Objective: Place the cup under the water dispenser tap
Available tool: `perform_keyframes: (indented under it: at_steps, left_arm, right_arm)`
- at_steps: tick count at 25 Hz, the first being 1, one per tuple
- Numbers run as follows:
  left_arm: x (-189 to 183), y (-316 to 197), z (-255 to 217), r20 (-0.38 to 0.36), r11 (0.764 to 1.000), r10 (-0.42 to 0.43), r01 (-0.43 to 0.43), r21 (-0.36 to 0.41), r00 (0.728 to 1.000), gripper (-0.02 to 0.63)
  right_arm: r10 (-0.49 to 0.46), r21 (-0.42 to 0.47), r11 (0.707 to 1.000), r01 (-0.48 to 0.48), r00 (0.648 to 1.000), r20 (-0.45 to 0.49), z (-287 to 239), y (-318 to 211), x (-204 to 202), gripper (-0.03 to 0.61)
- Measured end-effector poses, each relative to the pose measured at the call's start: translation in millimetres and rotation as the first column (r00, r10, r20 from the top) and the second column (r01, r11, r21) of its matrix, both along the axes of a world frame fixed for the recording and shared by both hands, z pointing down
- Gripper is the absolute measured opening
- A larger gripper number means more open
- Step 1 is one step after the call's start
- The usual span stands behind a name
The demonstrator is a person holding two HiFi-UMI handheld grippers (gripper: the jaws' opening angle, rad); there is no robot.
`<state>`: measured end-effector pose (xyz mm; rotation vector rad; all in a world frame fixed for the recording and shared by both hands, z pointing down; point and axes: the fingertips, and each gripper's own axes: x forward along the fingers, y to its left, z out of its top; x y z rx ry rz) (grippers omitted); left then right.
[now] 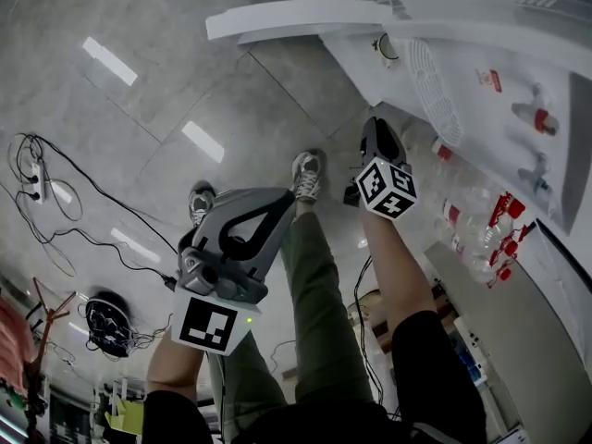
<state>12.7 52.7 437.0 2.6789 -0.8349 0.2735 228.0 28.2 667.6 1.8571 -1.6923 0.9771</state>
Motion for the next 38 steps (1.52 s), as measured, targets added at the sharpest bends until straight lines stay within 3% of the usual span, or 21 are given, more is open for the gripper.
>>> perform_keyframes:
  at_steps: [9, 10, 12, 18, 26, 33, 38]
  left_arm:
    - [2, -7, 59, -0.010, 0.998, -0.034, 0.033, -0.052, 0.999, 0.020]
    - [1, -9, 65, -0.009, 0.997, -0.039, 0.039, -0.059, 0.999, 0.018]
    - [0, -13, 77, -0.007, 0.996, -0.052, 0.051, -0.070, 0.999, 0.020]
    - [-6, -26, 105, 0.004, 0.992, -0.083, 0.083, -0.094, 0.997, 0.020]
    - [-6, -41, 131, 0.013, 0.987, -0.126, 0.127, -0.099, 0.992, 0.019]
    - [1, -41, 150, 0.003, 0.980, -0.158, 0.157, -0.122, 0.987, 0.018]
    - [4, -39, 157, 0.014, 0.979, -0.148, 0.148, -0.141, 0.989, 0.020]
  right_arm:
    - [-0.040, -0.115, 0.993, 0.029, 0.995, -0.096, 91, -14, 31, 0.049]
    - [-0.043, -0.126, 0.992, 0.030, 0.994, -0.096, 99, -17, 32, 0.058]
    - [-0.048, -0.148, 0.988, 0.034, 0.995, -0.092, 115, -25, 34, 0.148]
    - [-0.070, -0.180, 0.983, 0.037, 0.982, -0.177, 152, -61, 55, 0.160]
    - [0.019, -0.175, 0.982, -0.065, 0.968, -0.252, 182, -96, 103, 0.160]
    - [-0.022, -0.214, 0.976, -0.048, 0.950, -0.312, 196, -121, 124, 0.160]
    - [-0.153, -0.296, 0.954, 0.047, 0.925, -0.348, 210, -132, 123, 0.160]
